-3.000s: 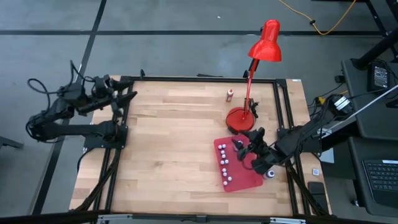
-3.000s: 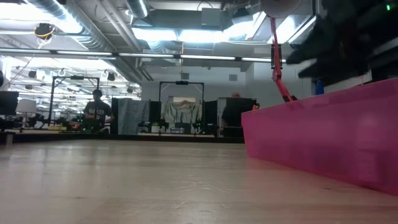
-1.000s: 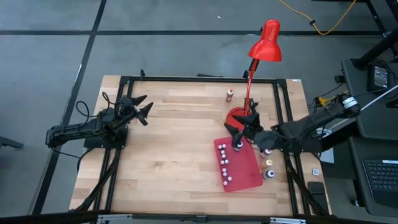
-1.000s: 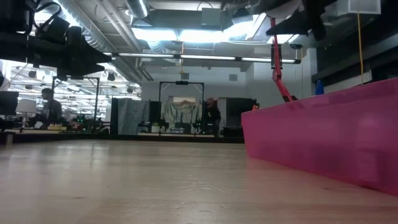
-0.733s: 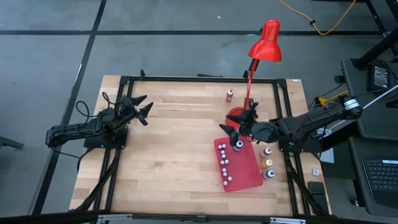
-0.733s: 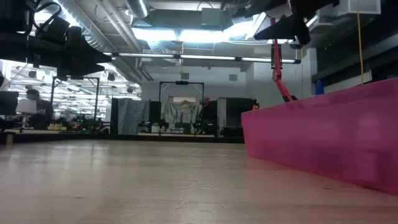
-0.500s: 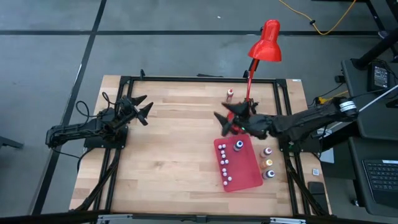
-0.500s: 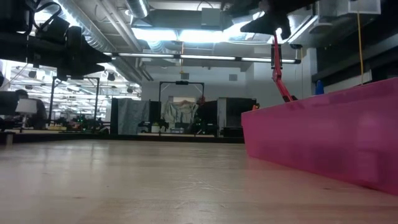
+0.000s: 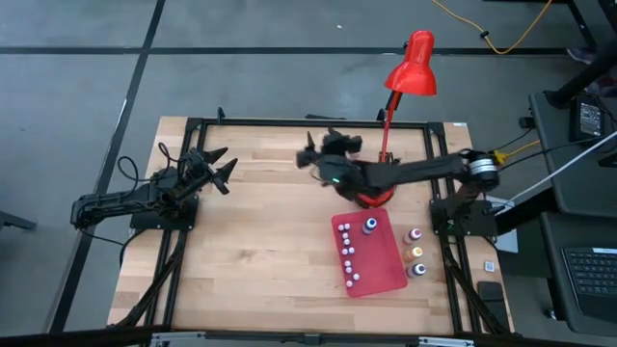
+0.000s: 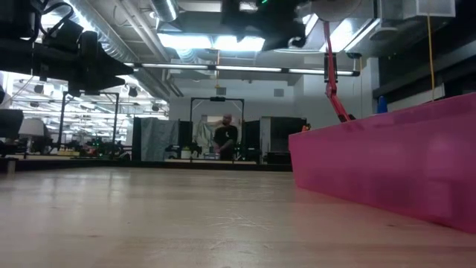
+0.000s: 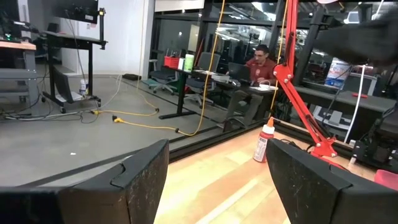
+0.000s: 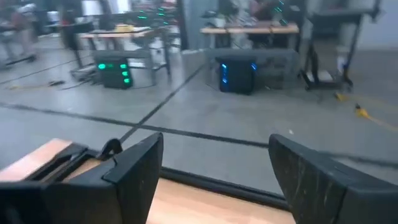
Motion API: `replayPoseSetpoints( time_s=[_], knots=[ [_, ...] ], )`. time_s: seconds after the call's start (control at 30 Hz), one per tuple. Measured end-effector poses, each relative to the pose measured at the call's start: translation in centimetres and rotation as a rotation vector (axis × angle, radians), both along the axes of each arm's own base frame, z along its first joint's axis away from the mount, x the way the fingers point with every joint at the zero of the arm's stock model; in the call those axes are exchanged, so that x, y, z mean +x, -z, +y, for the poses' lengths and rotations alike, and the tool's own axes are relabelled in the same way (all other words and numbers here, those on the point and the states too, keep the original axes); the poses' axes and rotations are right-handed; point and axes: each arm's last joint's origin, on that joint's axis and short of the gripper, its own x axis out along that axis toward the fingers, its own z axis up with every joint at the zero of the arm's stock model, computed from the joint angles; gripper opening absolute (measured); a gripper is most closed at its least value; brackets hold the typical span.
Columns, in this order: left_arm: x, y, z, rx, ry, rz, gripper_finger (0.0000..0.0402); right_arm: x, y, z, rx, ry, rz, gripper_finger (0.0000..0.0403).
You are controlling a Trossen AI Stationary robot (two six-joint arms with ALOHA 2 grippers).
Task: Pick & Place food coloring
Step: Put the large orange food coloring bottle into the red bin
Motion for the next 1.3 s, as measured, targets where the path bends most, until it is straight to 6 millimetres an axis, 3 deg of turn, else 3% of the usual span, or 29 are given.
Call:
replayPoseSetpoints(
  time_s=[0.13, 0.23, 0.43, 0.57, 0.73, 1.03, 1.3],
  knots=[
    [0.0, 0.0, 0.0, 0.0, 0.0, 0.0, 0.0265, 2.6, 0.9, -2.5, 0.118, 0.084, -0.043, 0.0291],
    [0.0, 0.0, 0.0, 0.0, 0.0, 0.0, 0.0265, 3.4, 3.0, -4.2, 0.256, 0.126, -0.058, 0.0291],
    [0.0, 0.0, 0.0, 0.0, 0.0, 0.0, 0.0265, 2.3, 7.9, -6.3, 0.51, 0.286, -0.113, 0.0291],
    [0.0, 0.0, 0.0, 0.0, 0.0, 0.0, 0.0265, 0.8, 9.9, -7.0, 0.562, 0.394, -0.09, 0.0291],
    [0.0, 0.0, 0.0, 0.0, 0.0, 0.0, 0.0265, -0.3, 11.2, -7.9, 0.63, 0.447, -0.066, 0.0291],
    [0.0, 0.0, 0.0, 0.0, 0.0, 0.0, 0.0265, -1.6, 11.4, -8.9, 0.653, 0.52, 0.017, 0.0291],
    [0.0, 0.0, 0.0, 0.0, 0.0, 0.0, 0.0265, -2.6, 11.6, -8.7, 0.682, 0.604, 0.044, 0.0291]
  ],
)
